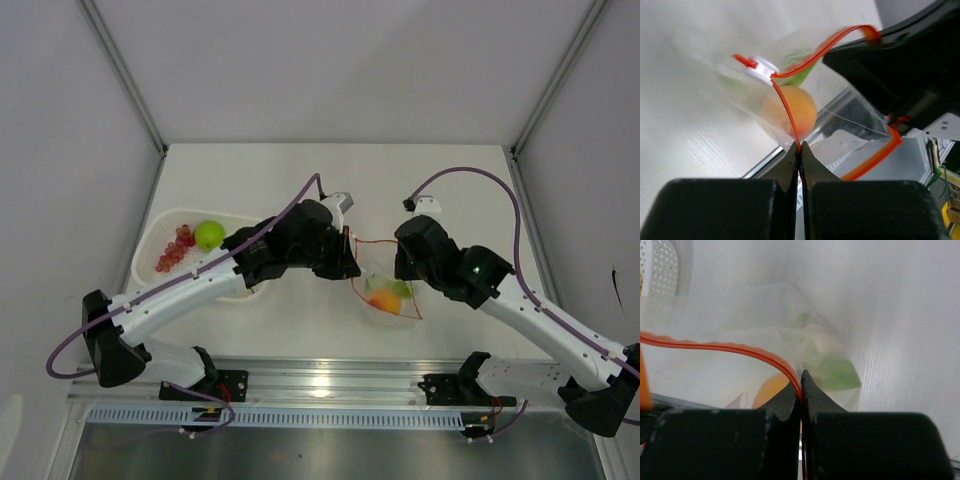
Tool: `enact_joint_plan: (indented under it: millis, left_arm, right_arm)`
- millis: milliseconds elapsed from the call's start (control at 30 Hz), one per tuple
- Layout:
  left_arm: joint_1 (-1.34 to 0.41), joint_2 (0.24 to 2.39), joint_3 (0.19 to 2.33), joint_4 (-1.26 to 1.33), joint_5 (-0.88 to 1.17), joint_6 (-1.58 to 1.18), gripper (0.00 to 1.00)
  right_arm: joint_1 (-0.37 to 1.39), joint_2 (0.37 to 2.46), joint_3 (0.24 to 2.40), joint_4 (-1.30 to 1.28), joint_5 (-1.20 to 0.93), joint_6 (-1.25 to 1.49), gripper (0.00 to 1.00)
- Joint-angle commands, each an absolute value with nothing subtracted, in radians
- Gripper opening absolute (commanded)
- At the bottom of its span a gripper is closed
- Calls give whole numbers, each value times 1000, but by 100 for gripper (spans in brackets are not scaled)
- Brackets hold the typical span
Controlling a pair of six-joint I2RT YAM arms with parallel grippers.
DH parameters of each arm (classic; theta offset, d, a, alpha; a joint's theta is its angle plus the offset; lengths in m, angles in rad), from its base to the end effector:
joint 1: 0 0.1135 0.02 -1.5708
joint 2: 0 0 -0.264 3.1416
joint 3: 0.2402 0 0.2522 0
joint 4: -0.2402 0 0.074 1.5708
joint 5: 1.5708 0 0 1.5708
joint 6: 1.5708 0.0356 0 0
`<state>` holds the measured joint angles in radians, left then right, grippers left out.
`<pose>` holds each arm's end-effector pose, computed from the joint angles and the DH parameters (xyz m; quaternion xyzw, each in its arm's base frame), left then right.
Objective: Place the food in the zip-top bag and seal the zipper
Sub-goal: Adjust the zipper food storage bag at the center of the board.
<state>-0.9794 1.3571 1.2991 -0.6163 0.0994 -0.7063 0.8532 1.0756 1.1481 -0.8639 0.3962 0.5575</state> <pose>0.1629 -0.2490 0.3489 0.1439 0.8888 -0.3529 0.2546 0.1482 0.1489 0.3474 -0.0596 0.9081 0.1029 0.4016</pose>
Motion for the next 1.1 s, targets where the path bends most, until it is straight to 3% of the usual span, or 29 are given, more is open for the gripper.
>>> enact_joint_plan:
  millis: [0, 167, 367, 633, 667, 733, 800, 833, 867, 900, 967, 1067]
  left_arm:
    - [-979, 1278, 1359, -569, 121, -689, 1]
    - [-974, 1281, 1306, -549, 106, -715, 1]
    - [-936, 1445, 1256, -600, 202, -738, 1]
    - [-939, 1241, 1206, -498, 75, -710, 2]
    - [-939, 1214, 1209, -502, 57, -703, 14]
    - [-939, 1184, 1198, -505, 6, -696, 27]
    - [-936, 1142, 1177, -502, -56, -683, 56]
    - [-936, 1126, 1170, -503, -73, -683, 56]
    - [-933, 1111, 1160, -505, -89, -678, 73]
    - [-922, 1083, 1152, -509, -103, -677, 80]
    - [-904, 1059, 1134, -537, -132, -680, 94]
    - [-816, 1017, 1097, -586, -123, -696, 97]
  right_arm:
    - [854, 1046, 1183, -856, 396, 558, 0]
    - [848, 989, 1169, -838, 403, 554, 0]
    - [833, 1052, 1152, -870, 405, 558, 0]
    - [822, 979, 1181, -897, 445, 534, 0]
    - [822, 979, 1184, -900, 440, 534, 0]
    - [819, 992, 1186, -903, 427, 534, 0]
    - [819, 1003, 1181, -896, 404, 538, 0]
    - [819, 1005, 1181, -893, 394, 541, 0]
    - [821, 1008, 1174, -888, 387, 543, 0]
    - [821, 1009, 1169, -881, 377, 545, 0]
    - [821, 1017, 1166, -867, 359, 548, 0]
    - [821, 1029, 1173, -864, 356, 545, 0]
